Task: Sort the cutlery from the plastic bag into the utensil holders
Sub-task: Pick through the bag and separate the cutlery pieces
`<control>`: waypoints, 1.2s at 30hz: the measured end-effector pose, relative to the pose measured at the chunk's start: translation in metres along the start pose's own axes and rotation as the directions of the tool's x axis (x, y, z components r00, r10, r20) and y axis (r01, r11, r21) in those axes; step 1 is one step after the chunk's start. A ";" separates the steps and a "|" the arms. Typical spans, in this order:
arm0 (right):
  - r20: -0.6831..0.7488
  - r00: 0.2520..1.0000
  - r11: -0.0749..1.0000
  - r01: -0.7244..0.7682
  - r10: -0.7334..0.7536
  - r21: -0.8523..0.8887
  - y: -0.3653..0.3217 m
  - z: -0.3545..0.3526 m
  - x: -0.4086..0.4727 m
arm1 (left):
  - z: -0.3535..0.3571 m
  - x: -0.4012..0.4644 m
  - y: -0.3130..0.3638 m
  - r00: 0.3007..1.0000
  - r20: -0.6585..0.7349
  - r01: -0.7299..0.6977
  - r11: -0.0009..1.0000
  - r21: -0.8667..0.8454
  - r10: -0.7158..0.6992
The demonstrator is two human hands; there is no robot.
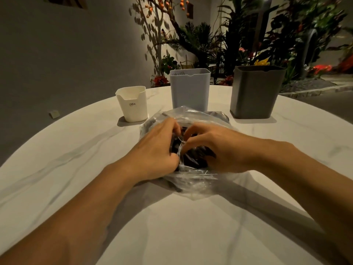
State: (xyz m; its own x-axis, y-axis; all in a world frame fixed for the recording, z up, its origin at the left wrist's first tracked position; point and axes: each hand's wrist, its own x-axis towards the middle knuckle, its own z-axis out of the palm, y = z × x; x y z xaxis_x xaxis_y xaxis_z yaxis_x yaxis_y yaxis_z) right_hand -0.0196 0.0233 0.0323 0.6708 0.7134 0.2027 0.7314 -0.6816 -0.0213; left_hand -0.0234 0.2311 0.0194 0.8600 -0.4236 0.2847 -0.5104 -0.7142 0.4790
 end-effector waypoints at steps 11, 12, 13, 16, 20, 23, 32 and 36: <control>-0.143 0.983 0.982 0.092 -0.116 -0.167 -0.012 0.013 -0.009 | 0.006 -0.007 0.004 0.960 -0.279 -0.027 0.996 -0.082 0.003; -0.148 0.983 0.982 0.086 -0.111 -0.166 -0.013 0.014 -0.010 | 0.006 -0.008 0.004 0.964 -0.264 -0.030 0.998 -0.062 0.012; -0.157 0.982 0.984 0.080 -0.105 -0.162 -0.014 0.016 -0.010 | 0.006 -0.009 0.005 0.967 -0.252 -0.033 0.998 -0.044 0.021; -0.225 0.974 1.000 -0.002 -0.003 -0.022 -0.011 0.018 -0.010 | 0.004 -0.009 0.006 0.969 -0.245 -0.039 0.999 -0.028 0.031; -0.196 0.956 0.970 -0.192 0.219 0.148 -0.007 0.015 -0.012 | 0.001 -0.009 0.006 0.974 -0.226 -0.030 0.999 -0.013 0.026; -0.163 0.928 0.938 -0.312 0.335 0.151 -0.014 0.012 -0.014 | 0.002 -0.009 0.006 0.977 -0.211 -0.017 1.000 0.006 0.018; -0.240 0.818 0.842 -0.540 0.523 -0.002 -0.044 0.023 0.019 | 0.006 -0.007 0.007 0.932 -0.359 0.055 0.998 0.018 -0.045; -0.179 0.819 0.838 -0.523 0.545 0.156 -0.032 0.017 0.012 | 0.004 -0.008 0.007 0.939 -0.342 0.039 0.999 0.008 -0.034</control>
State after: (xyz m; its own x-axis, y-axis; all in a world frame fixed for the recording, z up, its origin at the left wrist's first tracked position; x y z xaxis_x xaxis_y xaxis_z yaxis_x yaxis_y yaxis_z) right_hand -0.0324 0.0562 0.0186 0.9262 0.1840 0.3292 0.2808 -0.9192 -0.2762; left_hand -0.0335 0.2269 0.0168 0.8249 -0.1830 0.5348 -0.4762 -0.7348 0.4830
